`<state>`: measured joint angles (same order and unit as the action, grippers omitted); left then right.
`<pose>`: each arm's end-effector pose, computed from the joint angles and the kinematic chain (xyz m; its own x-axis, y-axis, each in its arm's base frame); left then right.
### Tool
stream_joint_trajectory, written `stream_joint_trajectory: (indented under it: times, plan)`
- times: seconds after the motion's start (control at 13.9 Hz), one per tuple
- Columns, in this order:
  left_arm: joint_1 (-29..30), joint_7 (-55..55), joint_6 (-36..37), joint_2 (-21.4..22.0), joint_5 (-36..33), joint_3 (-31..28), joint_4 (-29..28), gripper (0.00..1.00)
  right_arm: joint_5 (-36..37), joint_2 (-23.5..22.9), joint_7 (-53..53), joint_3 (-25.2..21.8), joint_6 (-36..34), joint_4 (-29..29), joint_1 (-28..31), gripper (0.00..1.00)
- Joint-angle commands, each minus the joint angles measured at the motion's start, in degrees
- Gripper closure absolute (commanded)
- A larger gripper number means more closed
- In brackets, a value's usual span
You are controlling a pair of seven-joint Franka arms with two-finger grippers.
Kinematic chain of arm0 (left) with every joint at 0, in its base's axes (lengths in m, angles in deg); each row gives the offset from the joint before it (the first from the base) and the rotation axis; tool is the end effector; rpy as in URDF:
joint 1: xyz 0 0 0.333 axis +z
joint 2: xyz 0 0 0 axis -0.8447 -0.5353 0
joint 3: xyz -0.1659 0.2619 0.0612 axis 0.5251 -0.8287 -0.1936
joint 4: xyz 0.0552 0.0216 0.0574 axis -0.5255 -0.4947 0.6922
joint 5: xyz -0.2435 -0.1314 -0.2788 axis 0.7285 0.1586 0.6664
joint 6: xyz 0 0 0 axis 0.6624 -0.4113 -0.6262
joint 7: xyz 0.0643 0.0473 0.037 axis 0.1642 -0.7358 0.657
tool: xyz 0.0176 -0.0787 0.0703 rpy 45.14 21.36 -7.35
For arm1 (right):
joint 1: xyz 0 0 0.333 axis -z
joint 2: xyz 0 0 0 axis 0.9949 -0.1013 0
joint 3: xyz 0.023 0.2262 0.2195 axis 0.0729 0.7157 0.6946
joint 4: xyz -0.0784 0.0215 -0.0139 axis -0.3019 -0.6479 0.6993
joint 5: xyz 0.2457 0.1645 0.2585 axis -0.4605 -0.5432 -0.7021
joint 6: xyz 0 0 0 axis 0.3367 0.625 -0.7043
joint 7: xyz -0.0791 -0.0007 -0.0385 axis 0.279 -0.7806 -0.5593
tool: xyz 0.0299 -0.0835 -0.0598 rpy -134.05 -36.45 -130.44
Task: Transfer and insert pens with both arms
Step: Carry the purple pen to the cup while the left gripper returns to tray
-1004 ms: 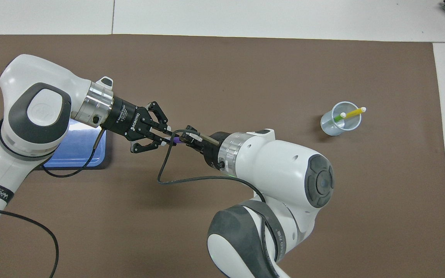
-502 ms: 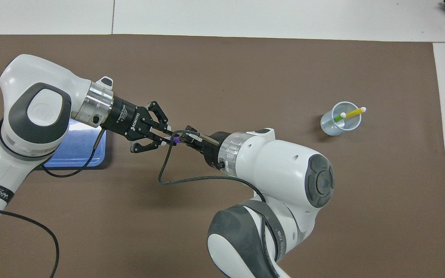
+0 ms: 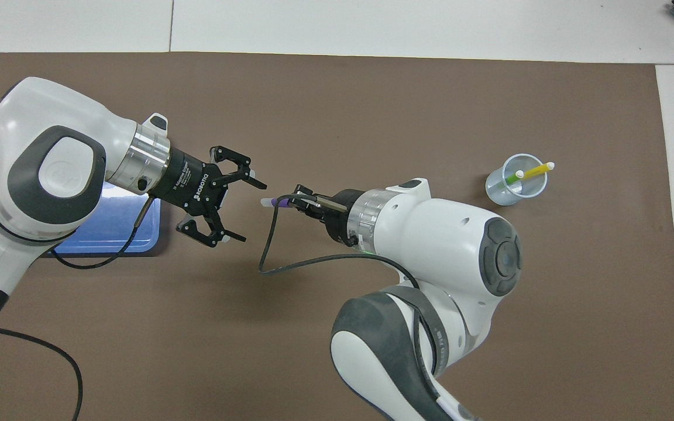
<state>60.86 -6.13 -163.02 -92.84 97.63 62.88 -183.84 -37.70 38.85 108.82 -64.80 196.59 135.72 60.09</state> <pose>0.5725 -0.2020 0.4399 0.2439 0.6277 -0.7393 0.9137 -0.4042 -0.0418 0.5194 0.3516 0.4792 0.9198 -0.3897 0.0460 -0.2698 -0.7132 -0.6470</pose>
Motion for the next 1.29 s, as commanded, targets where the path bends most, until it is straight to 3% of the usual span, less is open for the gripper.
stream_joint_trajectory:
  times: [0.0, 0.36, 0.79, 1.22]
  plan:
    - [-2.2, -0.4, -0.7, 2.3, -7.9, -0.7, 0.1, 0.00, -0.4, 0.1, -6.9, 0.5, -2.3, 0.0, 2.5, 1.00]
    - [-4.2, 4.5, -0.7, 3.6, -21.2, -0.5, 1.4, 0.00, 0.6, 0.7, -25.5, 0.3, -12.7, 0.2, 11.3, 1.00]
    - [-5.0, 17.9, -0.6, 4.4, -31.4, -0.5, 1.7, 0.00, 18.9, 1.6, -38.2, 0.3, -29.5, -7.4, 21.7, 1.00]
    - [-4.5, 38.3, -0.6, 5.2, -40.0, -0.6, 3.3, 0.00, 29.9, 2.8, -52.0, 0.2, -33.0, -9.3, 27.7, 1.00]
